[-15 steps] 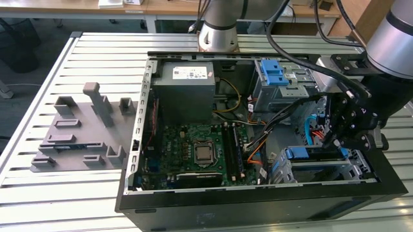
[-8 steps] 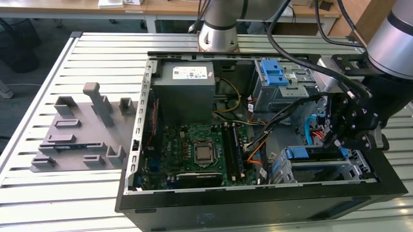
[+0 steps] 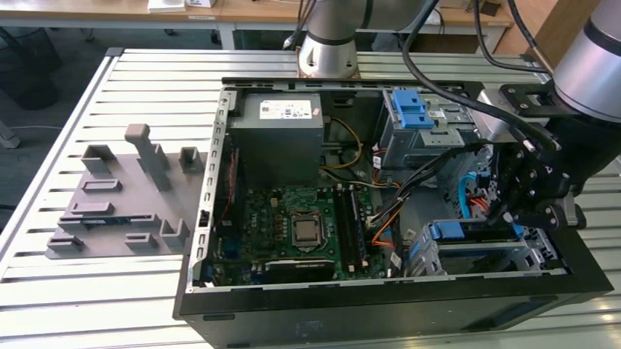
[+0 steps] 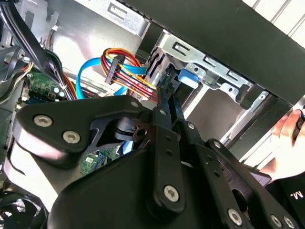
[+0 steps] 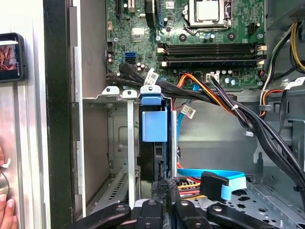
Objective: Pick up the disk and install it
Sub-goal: 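Insert the first disk wire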
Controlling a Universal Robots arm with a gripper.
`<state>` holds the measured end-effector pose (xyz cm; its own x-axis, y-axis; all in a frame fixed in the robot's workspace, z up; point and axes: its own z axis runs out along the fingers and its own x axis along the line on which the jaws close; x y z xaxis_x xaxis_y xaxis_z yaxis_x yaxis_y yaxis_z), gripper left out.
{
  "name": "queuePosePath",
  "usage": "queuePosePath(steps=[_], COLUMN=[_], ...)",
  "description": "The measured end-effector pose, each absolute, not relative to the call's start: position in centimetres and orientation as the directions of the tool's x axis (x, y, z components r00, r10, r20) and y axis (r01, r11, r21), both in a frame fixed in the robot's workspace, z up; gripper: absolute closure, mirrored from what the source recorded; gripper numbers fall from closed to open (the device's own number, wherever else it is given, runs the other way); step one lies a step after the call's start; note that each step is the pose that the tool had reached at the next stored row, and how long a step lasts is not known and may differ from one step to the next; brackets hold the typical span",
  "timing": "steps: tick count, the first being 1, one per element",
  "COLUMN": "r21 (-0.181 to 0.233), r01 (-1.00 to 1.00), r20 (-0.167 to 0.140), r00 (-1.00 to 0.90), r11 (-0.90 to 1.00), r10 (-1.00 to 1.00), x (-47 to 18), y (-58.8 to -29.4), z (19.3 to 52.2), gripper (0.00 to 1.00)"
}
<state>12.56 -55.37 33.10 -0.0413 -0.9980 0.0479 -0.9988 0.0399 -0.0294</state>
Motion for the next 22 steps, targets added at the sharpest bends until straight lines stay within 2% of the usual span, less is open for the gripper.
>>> queuePosePath(steps=[13,15,16,22], r21=[-0.029,-0.029,-0.029,-0.029], r01=[-0.999,-0.999,-0.999,-0.999], r20=[0.048,0.047,0.047,0.048], r00=[-0.041,-0.041,-0.041,-0.041], r11=[0.040,0.040,0.040,0.040], r10=[-0.998,-0.998,-0.998,-0.998], x=[12.58,12.58,12.58,12.58], y=[-55.37,-55.37,-55.37,-55.32], z=[32.67,32.64,32.66,33.47], gripper=[0.83,0.82,0.76,0.76])
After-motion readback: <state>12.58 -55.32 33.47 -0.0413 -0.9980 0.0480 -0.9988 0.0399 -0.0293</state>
